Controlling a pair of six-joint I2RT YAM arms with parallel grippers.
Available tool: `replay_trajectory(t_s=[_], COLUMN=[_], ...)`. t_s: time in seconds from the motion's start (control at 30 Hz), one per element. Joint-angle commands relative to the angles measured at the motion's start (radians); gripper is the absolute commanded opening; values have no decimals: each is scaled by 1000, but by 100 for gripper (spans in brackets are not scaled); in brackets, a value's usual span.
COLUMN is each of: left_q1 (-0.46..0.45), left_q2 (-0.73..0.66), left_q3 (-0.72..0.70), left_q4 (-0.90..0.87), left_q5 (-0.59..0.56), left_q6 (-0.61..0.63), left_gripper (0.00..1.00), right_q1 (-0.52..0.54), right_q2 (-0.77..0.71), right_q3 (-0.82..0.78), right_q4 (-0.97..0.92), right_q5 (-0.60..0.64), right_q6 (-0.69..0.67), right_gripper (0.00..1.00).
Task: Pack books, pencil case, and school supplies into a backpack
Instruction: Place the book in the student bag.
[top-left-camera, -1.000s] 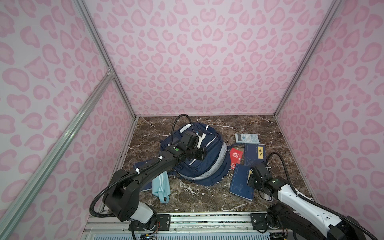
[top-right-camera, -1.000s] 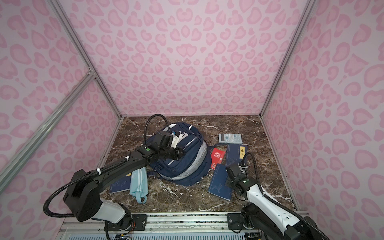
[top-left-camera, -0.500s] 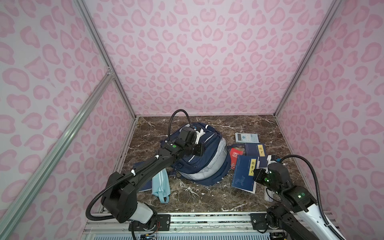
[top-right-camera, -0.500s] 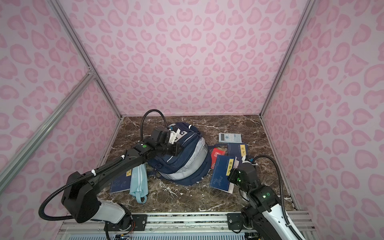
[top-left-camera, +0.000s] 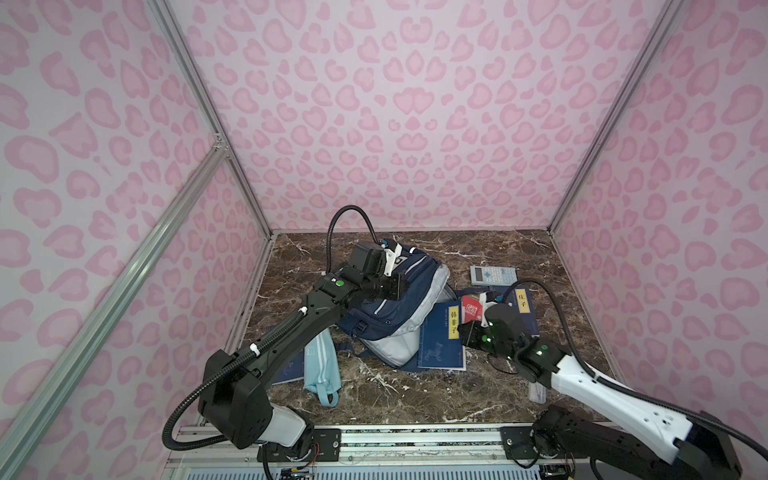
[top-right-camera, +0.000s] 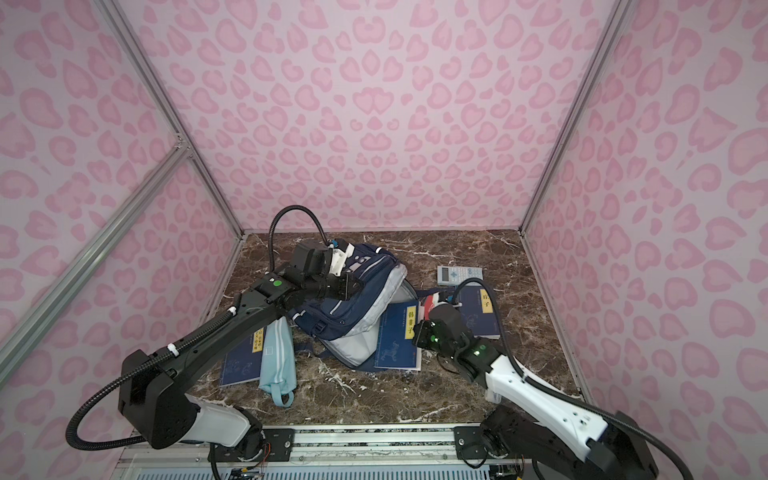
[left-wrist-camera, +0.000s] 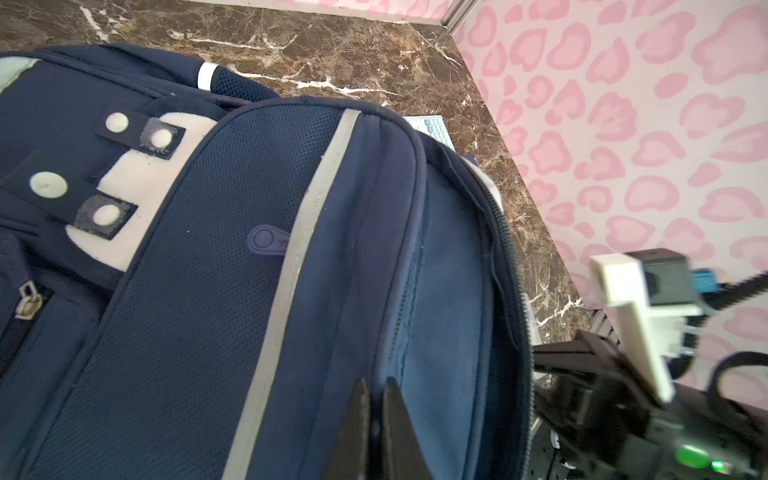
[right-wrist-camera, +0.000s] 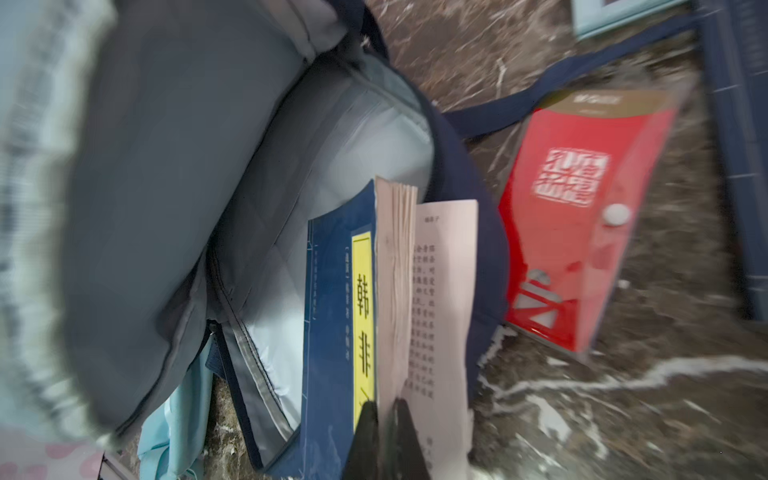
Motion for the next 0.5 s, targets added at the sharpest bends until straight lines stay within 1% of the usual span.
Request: replay_trajectory(t_s=[0.0, 0.03, 0.13, 0.2, 0.3, 0.43, 0.47], left_q1=[10, 18, 29, 32, 40, 56, 58], left_q2=[-2, 0, 2, 7, 6, -4, -7], left_q3=[47, 54, 64, 91, 109, 112, 111], left_q4=[45, 45, 57, 44, 27, 24, 25], left_q5=[64, 84, 116, 118, 120, 127, 129], left_q6=[-3, -7, -20, -16, -11, -17, -17], left_gripper=[3, 3, 3, 3, 3, 3, 3], right_q1=[34, 50, 102, 132, 152, 222, 231], right_q2=[187, 258, 439, 551, 713, 864, 896], right_q3=[45, 71, 176, 237, 313, 368, 393], right_q4=[386, 440, 528, 602, 746, 975, 1010], right_q5=[50, 72, 178, 246, 313, 561, 590], right_q6=[55, 64, 82, 99, 165, 143, 136], right_gripper=[0, 0, 0, 0, 0, 0, 0])
